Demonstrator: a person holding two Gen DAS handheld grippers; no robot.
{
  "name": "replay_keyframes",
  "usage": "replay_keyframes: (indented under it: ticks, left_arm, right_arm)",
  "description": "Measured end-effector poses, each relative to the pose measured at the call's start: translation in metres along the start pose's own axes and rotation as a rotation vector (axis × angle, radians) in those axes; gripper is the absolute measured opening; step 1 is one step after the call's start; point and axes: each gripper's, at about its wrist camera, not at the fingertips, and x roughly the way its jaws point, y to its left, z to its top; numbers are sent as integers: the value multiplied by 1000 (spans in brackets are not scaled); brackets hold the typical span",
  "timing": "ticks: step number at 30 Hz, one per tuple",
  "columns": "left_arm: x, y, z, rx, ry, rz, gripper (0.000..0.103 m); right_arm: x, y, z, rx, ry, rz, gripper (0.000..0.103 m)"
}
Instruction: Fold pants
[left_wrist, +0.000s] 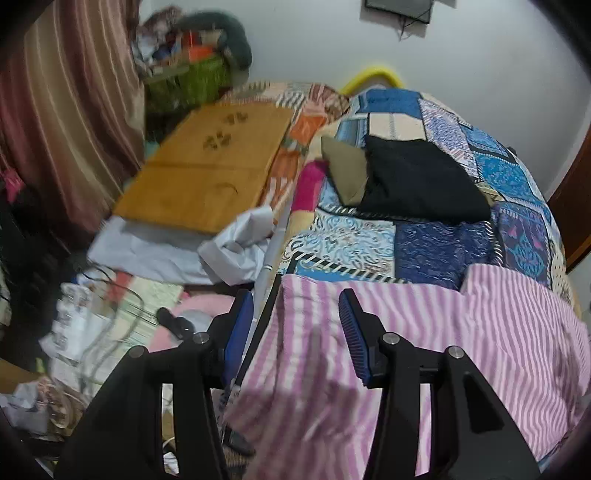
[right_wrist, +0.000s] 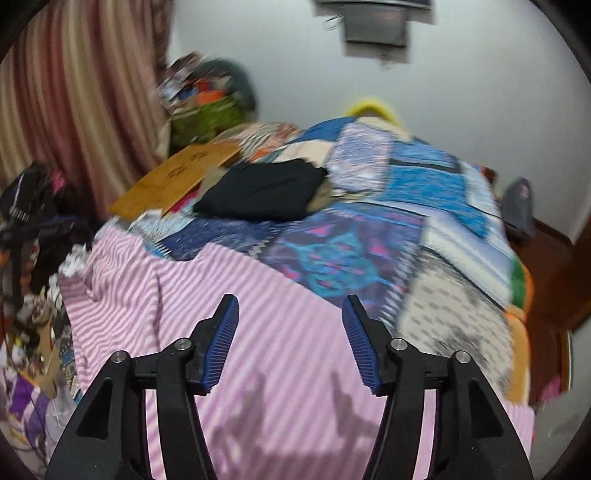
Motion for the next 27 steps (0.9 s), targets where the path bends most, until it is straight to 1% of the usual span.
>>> replay_keyframes:
  ticks: [3, 6, 8, 11, 12, 13, 14, 16, 17, 19, 20, 21, 22, 24, 25, 27]
  left_arm:
    - [30, 12, 3, -23, 60, -42, 48]
    - [58, 12, -1, -38, 128, -97, 48]
    - [69, 7, -5, -19, 147, -100, 48]
    - [72, -7, -8, 52, 135, -96, 47]
    - [71, -10, -8, 74, 130, -94, 38]
    - [70, -15, -8, 97, 126, -101, 32]
    - [68, -18, -8, 112, 121, -99, 30]
    - [63, -25, -10, 154, 93, -62, 29]
    - [59, -28, -11, 176, 74, -42, 27]
    - [52, -32, -12, 196, 45, -18, 16]
    - [47, -31, -12, 197, 31, -8, 10]
    - [45, -30, -9, 191, 22, -5, 9]
    - [43, -28, -7, 184, 15, -4, 8]
    - [39, -25, -1, 181, -4, 25, 7]
    - [39, -24, 3, 187, -14, 50, 7]
    - [42, -20, 11, 185, -18, 87, 7]
  right_arm:
    - [37, 14, 12, -61, 49, 35, 57]
    - [69, 27, 20, -109, 97, 79, 57]
    - [94, 37, 26, -149, 129, 119, 57]
    - [124, 53, 35, -191, 166, 163, 57]
    - [135, 59, 37, -209, 182, 173, 57]
    - [143, 63, 39, -224, 196, 178, 57]
    - [154, 68, 41, -236, 216, 185, 57]
    - [170, 75, 41, -233, 268, 213, 58]
    - [173, 76, 41, -231, 272, 201, 57]
    - [174, 81, 39, -249, 255, 174, 39]
    - [174, 82, 39, -253, 249, 160, 22]
    - [172, 81, 39, -249, 242, 163, 16]
    - [170, 80, 39, -240, 227, 171, 15]
    - [165, 75, 41, -236, 195, 160, 5]
    - [164, 74, 43, -235, 181, 150, 5]
    - [160, 69, 48, -234, 138, 97, 5]
